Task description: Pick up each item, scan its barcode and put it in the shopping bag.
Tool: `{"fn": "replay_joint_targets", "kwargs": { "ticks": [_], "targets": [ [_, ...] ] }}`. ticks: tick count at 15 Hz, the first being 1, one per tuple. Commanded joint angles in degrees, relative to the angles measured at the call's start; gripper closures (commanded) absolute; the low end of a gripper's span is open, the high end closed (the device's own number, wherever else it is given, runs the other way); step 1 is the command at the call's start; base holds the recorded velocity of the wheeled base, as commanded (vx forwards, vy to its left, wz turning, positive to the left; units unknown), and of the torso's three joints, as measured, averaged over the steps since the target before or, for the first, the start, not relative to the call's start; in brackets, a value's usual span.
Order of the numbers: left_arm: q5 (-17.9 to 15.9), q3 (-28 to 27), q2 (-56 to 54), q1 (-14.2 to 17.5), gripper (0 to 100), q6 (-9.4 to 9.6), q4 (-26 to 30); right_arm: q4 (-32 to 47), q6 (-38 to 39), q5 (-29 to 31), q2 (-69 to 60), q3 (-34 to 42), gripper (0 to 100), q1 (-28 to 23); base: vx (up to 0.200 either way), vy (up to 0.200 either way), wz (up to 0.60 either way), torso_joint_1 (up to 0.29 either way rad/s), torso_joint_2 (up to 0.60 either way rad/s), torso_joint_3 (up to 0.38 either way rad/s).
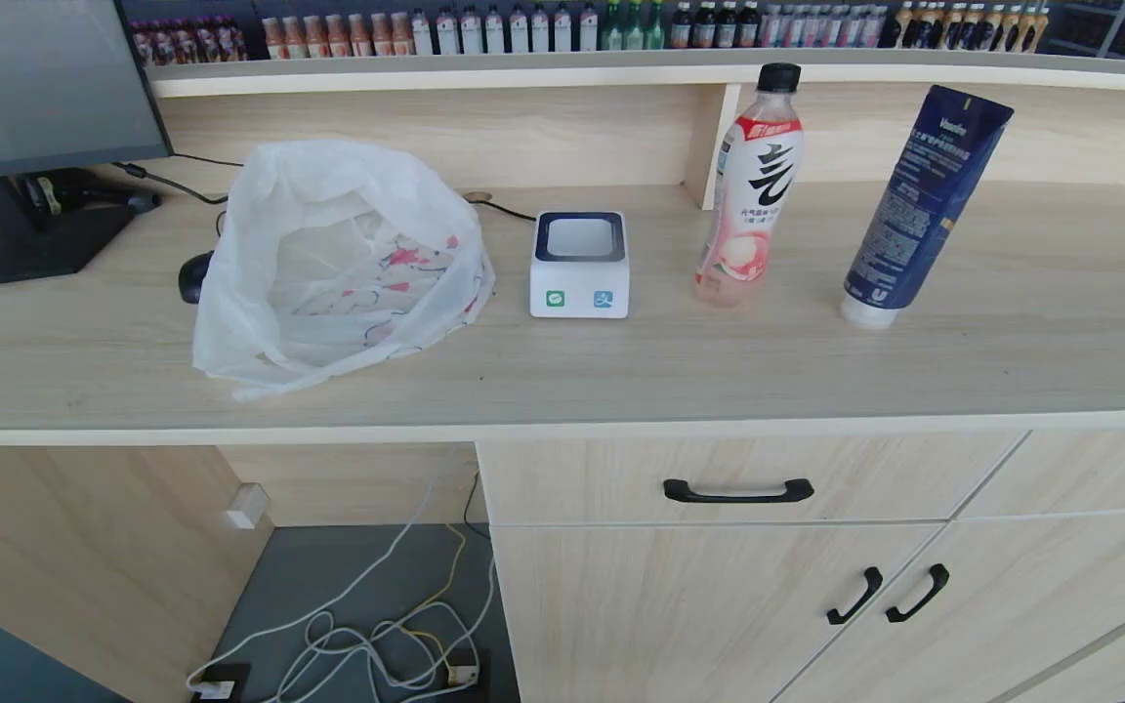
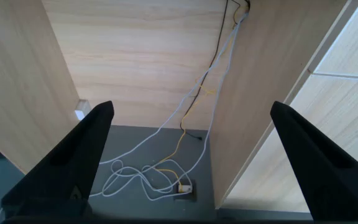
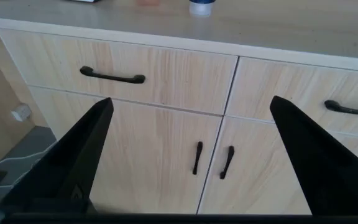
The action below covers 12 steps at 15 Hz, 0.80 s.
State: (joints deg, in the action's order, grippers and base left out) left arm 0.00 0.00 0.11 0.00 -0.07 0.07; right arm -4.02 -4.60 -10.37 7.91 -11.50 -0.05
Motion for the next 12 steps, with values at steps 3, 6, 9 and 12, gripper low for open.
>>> {"fn": "replay_joint_targets", "kwargs": {
  "ticks": [3, 6, 9, 12],
  "targets": [
    [0.00, 0.00, -0.02, 0.00, 0, -0.01, 0.01, -10.74, -2.70, -1.32, 17.31, -6.43, 0, 1.10, 0.000, 0.000, 0.00, 0.000, 0.00, 0.000],
    [0.00, 0.00, -0.02, 0.00, 0, -0.01, 0.01, -17.51, -4.54, -1.40, 25.93, -9.42, 0, 3.12, 0.000, 0.000, 0.00, 0.000, 0.00, 0.000],
    [0.00, 0.00, -0.02, 0.00, 0, -0.01, 0.01, -18.21, -4.98, -1.32, 31.73, -15.31, 0, 4.44, 0.000, 0.000, 0.00, 0.000, 0.00, 0.000],
    [0.00, 0.00, -0.02, 0.00, 0, -0.01, -0.07, -18.65, -5.07, -1.23, 36.12, -16.72, 0, 4.53, 0.000, 0.000, 0.00, 0.000, 0.00, 0.000]
  ]
}}
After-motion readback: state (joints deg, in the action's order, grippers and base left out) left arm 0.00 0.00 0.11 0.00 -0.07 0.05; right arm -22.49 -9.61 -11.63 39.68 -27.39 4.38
